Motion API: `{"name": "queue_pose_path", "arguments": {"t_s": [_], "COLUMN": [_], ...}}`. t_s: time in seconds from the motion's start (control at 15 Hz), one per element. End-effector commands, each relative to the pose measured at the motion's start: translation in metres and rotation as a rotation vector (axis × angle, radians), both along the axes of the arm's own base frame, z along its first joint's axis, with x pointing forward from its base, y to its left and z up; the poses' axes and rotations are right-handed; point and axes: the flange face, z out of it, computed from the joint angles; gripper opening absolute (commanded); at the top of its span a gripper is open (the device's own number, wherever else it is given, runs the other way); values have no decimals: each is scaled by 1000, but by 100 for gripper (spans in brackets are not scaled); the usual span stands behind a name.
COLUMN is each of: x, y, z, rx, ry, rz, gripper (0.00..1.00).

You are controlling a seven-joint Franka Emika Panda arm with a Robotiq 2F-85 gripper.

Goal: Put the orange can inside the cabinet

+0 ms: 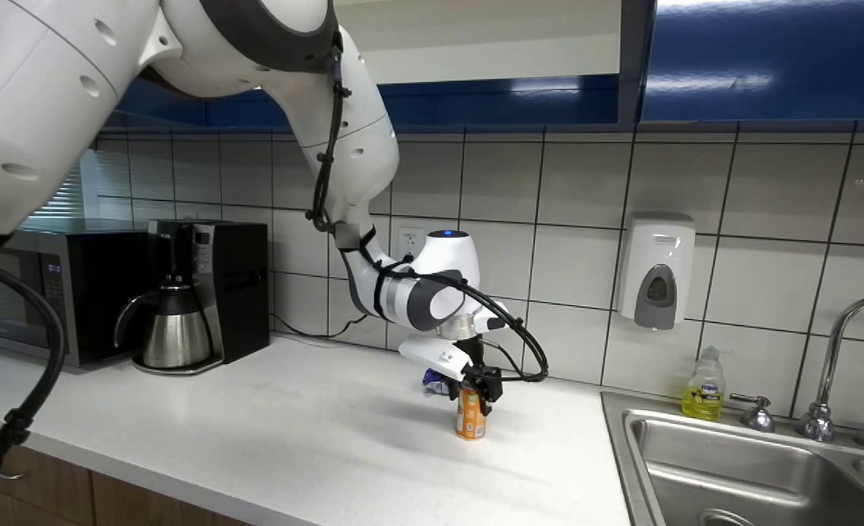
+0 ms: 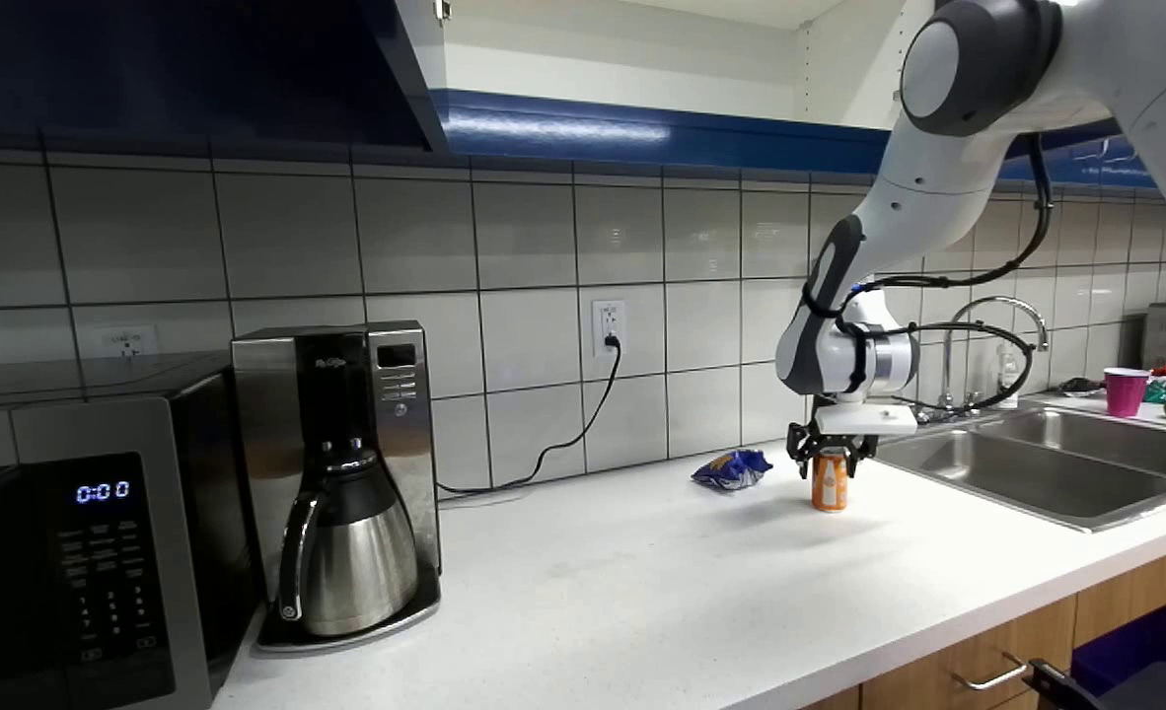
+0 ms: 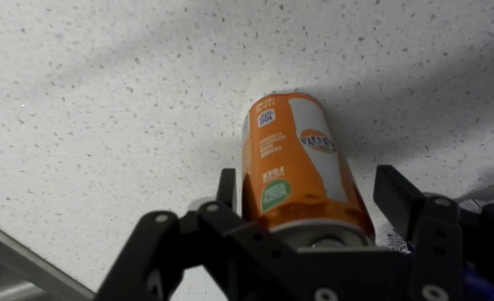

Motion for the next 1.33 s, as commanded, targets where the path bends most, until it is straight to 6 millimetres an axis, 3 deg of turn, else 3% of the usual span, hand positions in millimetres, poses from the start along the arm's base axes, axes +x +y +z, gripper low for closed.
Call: {"name": "queue_pose_path", "arguments": {"t_s": [0.0,0.13,1.27], "x": [6,7,-1], "y": [-1,-1,21], "z": [-1,-1,30], "rx": [6,4,68], "ry": [-23,-27,64], "rz": [-13,-12,19], "gripper": [53,39,39]}}
